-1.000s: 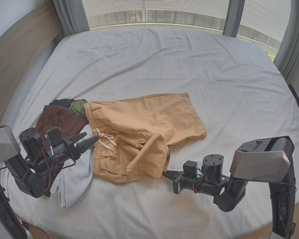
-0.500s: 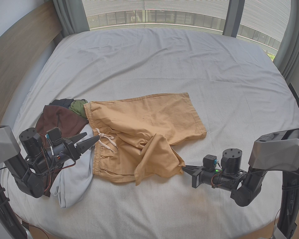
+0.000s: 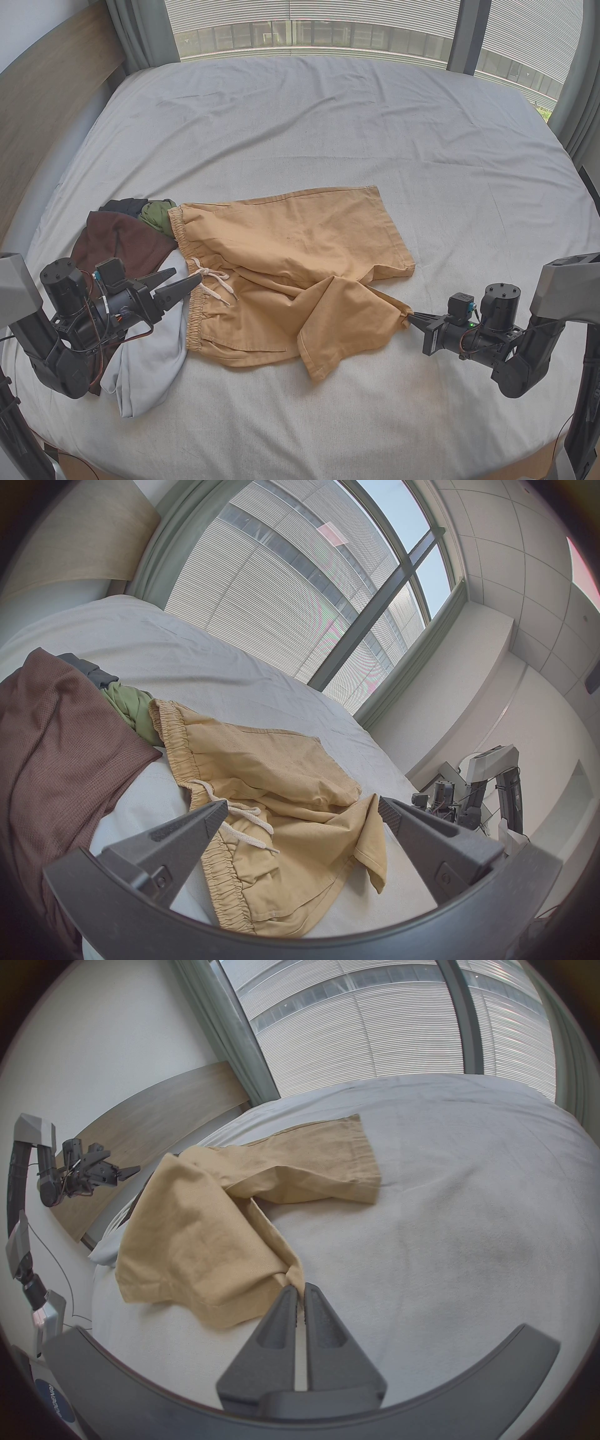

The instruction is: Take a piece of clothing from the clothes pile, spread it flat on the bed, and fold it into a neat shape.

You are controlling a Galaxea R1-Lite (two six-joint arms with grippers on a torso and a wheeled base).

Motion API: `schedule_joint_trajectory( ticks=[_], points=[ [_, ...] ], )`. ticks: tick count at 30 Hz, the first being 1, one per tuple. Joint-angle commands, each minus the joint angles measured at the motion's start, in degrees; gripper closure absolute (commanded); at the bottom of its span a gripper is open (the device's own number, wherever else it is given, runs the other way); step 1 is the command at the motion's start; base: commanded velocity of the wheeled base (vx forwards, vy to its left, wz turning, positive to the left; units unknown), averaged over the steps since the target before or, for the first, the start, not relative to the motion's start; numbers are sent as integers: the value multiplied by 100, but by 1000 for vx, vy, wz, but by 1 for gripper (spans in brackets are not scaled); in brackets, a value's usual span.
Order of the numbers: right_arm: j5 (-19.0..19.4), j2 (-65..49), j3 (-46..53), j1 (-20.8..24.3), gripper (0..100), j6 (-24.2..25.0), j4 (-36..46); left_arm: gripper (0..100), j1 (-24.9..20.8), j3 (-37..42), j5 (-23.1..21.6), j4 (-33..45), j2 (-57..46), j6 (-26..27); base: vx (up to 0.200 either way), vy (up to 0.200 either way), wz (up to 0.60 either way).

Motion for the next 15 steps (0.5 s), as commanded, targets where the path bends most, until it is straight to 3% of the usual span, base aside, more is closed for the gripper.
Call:
schedule_joint_trajectory(
  ticks=[1, 15],
  points=[
    [15, -58, -45, -205, 100, -1, 0, 0, -30, 10, 0, -3, 38, 1, 0, 0, 0],
    [23, 223, -985, -390, 100, 8, 18, 0, -30, 18, 0, -3, 64, 1, 0, 0, 0]
  ],
)
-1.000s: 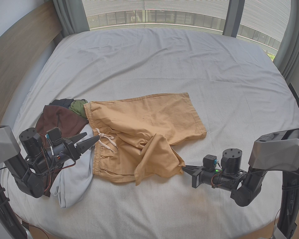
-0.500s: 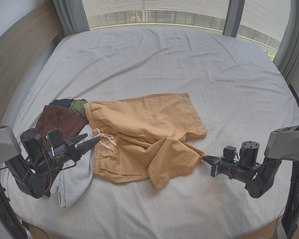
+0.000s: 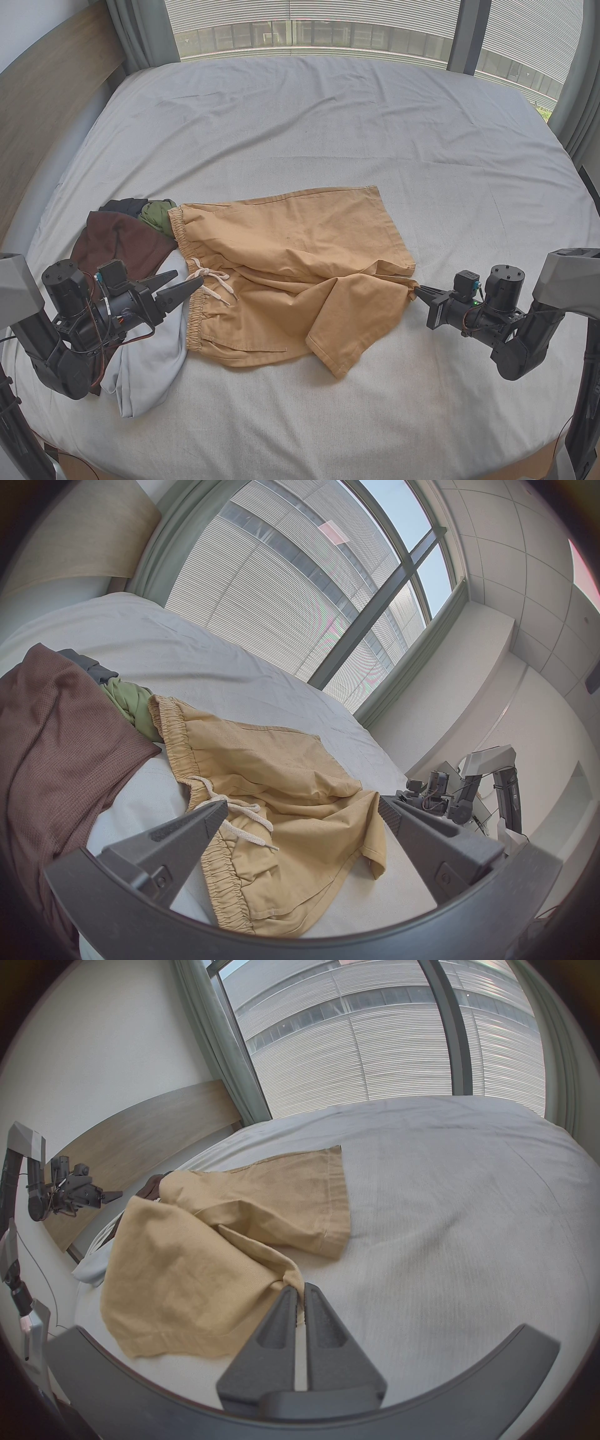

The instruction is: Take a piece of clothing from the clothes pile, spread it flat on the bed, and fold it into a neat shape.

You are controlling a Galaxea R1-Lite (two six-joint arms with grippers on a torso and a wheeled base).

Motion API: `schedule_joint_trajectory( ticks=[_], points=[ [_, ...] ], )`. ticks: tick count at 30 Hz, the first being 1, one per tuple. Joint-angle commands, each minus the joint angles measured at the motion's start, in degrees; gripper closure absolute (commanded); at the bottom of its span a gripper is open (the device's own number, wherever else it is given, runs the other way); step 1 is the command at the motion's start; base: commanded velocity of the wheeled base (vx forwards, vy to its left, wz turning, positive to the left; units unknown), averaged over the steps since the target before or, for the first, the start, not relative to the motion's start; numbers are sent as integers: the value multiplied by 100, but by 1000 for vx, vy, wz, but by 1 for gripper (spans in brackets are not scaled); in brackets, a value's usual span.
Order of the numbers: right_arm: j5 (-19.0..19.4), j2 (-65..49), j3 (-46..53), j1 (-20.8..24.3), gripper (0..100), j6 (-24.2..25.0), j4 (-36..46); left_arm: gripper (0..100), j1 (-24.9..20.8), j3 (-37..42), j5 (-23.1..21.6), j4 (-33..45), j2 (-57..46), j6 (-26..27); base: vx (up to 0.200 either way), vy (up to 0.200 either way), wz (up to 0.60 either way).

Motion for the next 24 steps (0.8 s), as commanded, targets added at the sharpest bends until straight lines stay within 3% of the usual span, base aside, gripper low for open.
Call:
schedule_joint_trajectory(
  ticks=[1, 12, 13, 24],
  points=[
    [4, 188, -295, -73, 100, -1, -4, 0, -1, 1, 0, -3, 20, -3, 0, 0, 0],
    [4, 162, -330, -161, 100, -1, -22, 0, -45, 19, 0, -3, 55, 14, 0, 0, 0],
    [4, 162, -330, -161, 0, -1, -22, 0, -45, 19, 0, -3, 55, 14, 0, 0, 0],
    [-40, -436, 153, -108, 0, 87, -83, 0, -45, 19, 0, -3, 20, 23, 0, 0, 0]
  ],
)
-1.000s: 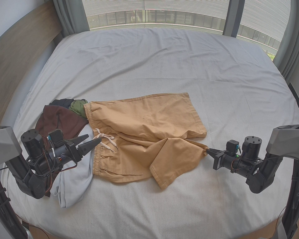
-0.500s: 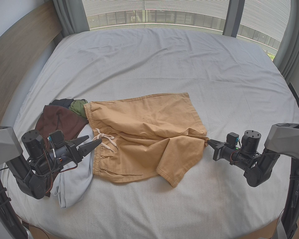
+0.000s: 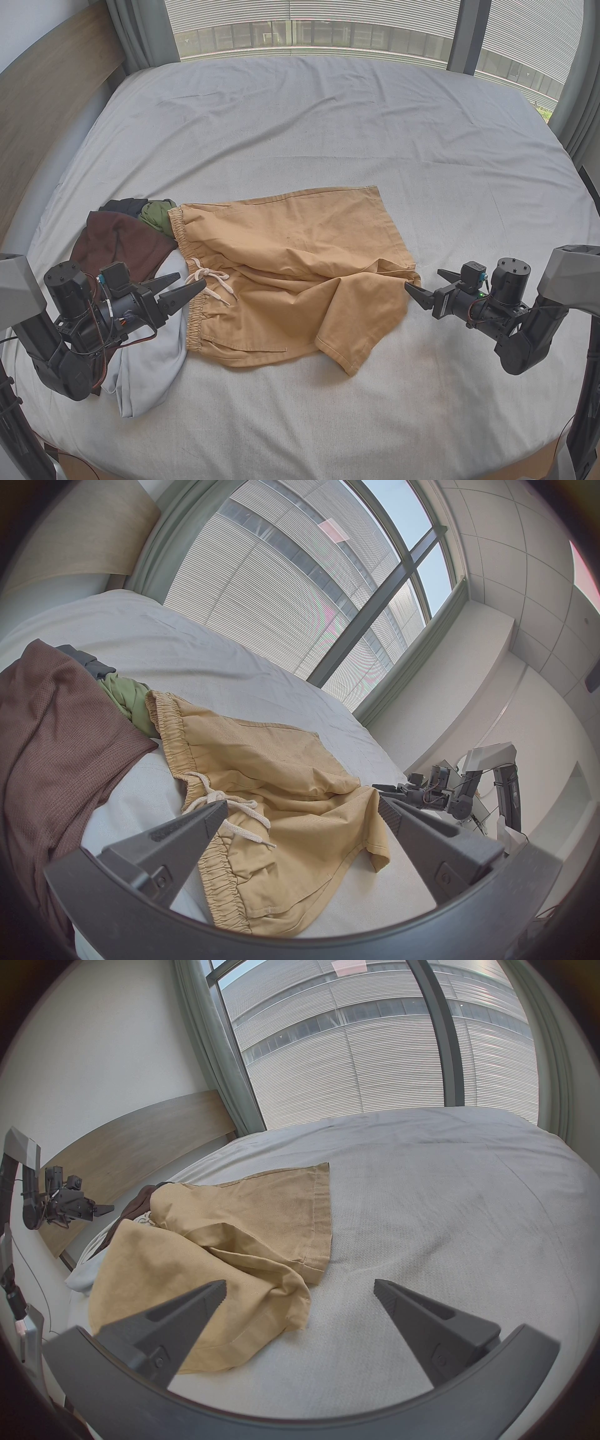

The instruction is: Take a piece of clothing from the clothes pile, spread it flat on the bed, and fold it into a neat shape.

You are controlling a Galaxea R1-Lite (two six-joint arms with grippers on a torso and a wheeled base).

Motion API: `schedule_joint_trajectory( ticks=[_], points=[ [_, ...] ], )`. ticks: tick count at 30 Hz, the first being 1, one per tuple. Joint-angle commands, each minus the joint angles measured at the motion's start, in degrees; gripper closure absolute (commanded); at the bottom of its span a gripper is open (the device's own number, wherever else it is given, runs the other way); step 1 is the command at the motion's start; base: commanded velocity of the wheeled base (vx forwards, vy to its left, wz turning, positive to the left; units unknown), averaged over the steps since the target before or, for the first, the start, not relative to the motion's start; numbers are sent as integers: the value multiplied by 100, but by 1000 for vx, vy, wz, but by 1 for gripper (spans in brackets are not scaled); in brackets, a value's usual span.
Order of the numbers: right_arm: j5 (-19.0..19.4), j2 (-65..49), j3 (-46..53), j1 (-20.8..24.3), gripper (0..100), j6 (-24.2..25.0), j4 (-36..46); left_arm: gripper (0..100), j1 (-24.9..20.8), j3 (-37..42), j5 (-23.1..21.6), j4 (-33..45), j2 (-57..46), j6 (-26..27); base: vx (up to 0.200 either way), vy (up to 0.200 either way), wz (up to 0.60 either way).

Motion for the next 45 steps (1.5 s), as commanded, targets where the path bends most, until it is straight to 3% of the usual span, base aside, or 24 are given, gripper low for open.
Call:
schedule_joint_trajectory(
  ticks=[1, 10, 11, 14, 19, 33, 45],
  points=[
    [-18, -417, 429, 68, 0, 107, -30, 0, 0, -2, 1, -3, -30, 4, 0, 0, 0],
    [-18, -637, 1554, 754, 0, 731, -276, 0, -52, 7, 1, -3, -47, 4, 0, 0, 0],
    [-27, -584, 1748, 965, 0, 1127, -452, 0, -61, 16, 10, -3, -47, 13, 0, 0, 0],
    [-185, -241, 1774, 1220, 0, 1689, -689, 0, -61, 33, 10, -3, -47, 13, 0, 0, 0],
    [-308, 145, 1739, 1545, 0, 2375, -698, 0, -61, 33, 10, -3, -47, 13, 0, 0, 0],
    [-335, 673, 1176, 2178, 0, 2937, -654, 0, -52, 33, 1, -12, -56, 4, 0, 0, 0],
    [-335, 1015, 702, 2274, 0, 3315, -645, 0, -44, 16, 1, -3, -56, 4, 0, 0, 0]
  ],
)
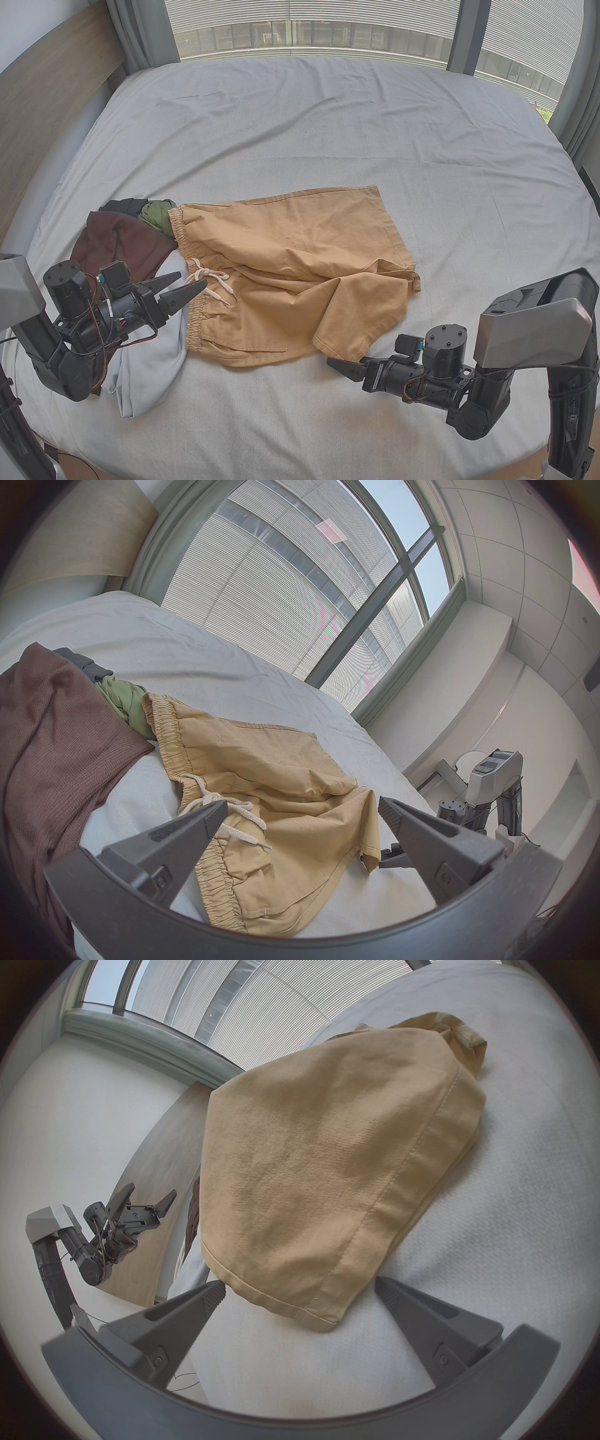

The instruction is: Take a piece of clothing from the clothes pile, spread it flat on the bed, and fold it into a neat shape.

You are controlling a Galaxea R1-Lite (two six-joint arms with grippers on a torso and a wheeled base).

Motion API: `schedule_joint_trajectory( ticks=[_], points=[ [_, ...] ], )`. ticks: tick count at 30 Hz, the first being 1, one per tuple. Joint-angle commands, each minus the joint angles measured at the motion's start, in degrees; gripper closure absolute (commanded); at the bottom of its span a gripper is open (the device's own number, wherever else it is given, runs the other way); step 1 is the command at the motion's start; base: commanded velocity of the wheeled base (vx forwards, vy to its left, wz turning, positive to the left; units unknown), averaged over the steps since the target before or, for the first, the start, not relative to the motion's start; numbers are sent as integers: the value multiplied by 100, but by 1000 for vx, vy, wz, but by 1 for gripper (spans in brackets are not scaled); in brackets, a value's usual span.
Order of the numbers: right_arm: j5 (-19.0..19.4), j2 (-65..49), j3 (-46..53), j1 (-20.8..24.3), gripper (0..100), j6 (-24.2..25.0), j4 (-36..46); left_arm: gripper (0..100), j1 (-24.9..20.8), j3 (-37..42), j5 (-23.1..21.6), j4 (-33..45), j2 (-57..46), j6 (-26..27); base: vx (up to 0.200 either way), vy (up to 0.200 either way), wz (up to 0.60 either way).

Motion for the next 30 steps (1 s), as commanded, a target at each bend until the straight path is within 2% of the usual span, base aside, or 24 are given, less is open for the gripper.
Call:
schedule_joint_trajectory(
  ticks=[1, 8, 22, 30],
  points=[
    [2, 153, -183, 13, 0, 67, 20, 0, -2, -1, 4, 1, -4, -4, 0, 0, 0],
    [11, 197, -245, 66, 0, 392, -41, 0, 15, -1, -5, -8, -13, -4, 0, 0, 0],
    [28, 109, -218, 347, 0, 586, -59, 0, 42, -10, 4, -8, -21, -4, 0, 0, 0],
    [19, -506, -25, 294, 0, 691, -59, 0, 33, -10, -5, -8, -21, -4, 0, 0, 0]
  ],
)
